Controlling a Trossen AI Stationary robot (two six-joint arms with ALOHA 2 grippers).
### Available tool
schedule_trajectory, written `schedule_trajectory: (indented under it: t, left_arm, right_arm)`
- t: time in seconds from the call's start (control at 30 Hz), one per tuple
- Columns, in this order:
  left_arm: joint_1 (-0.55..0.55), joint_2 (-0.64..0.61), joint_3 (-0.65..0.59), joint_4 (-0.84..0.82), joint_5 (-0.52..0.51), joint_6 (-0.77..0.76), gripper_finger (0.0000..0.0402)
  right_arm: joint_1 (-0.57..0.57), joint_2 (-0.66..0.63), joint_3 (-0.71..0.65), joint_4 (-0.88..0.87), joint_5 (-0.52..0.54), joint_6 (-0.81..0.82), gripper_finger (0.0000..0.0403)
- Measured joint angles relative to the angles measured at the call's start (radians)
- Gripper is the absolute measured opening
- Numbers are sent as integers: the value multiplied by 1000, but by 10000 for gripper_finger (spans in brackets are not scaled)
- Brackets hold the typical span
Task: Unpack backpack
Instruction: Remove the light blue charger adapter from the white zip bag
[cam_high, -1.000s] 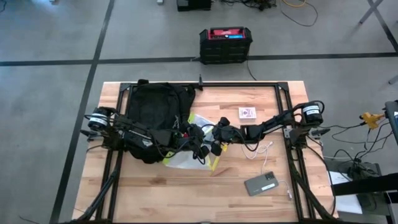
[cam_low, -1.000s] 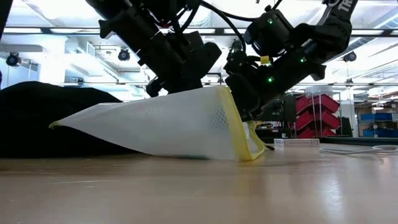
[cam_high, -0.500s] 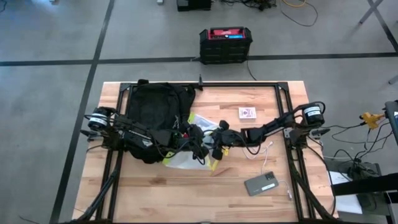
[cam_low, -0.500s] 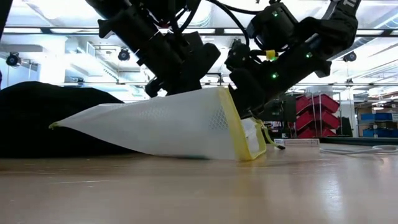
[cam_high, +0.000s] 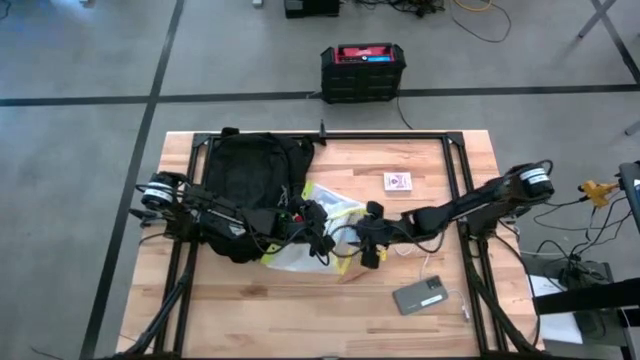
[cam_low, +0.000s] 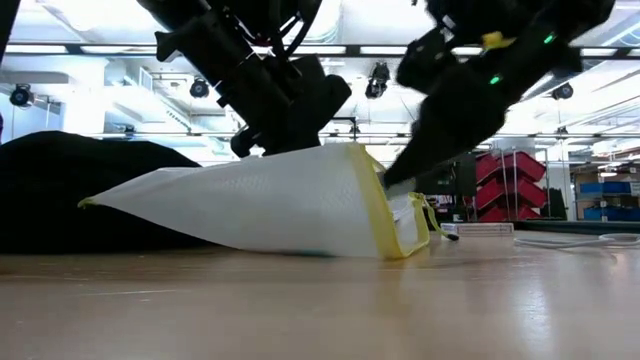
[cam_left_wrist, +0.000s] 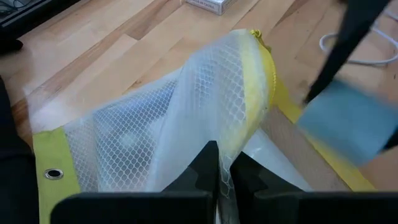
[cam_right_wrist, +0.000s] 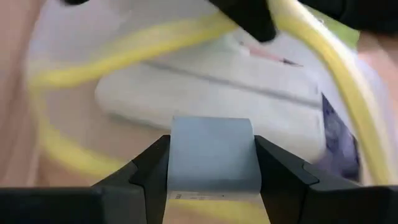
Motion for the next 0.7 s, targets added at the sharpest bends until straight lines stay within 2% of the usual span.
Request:
schedule_trajectory:
  t: [0.17, 0.33, 0.5, 0.63, 0.7]
  left_arm:
    - [-2, 0, -4, -2, 0, -26, 0]
    - [-7, 1, -10, 0, 0, -44, 0]
    - [-9, 2, -12, 16, 0, -44, 0]
    - [-9, 2, -12, 35, 2, -44, 0]
    - [-9, 2, -12, 41, 2, -44, 0]
  right_arm:
    - [12, -177, -22, -220, 170, 14, 175]
    - [-53, -367, -150, -254, 349, 84, 175]
    - [-189, -477, -345, -129, 447, 199, 175]
    - [-332, -473, -455, 80, 427, 184, 175]
    - [-398, -451, -493, 195, 367, 159, 177]
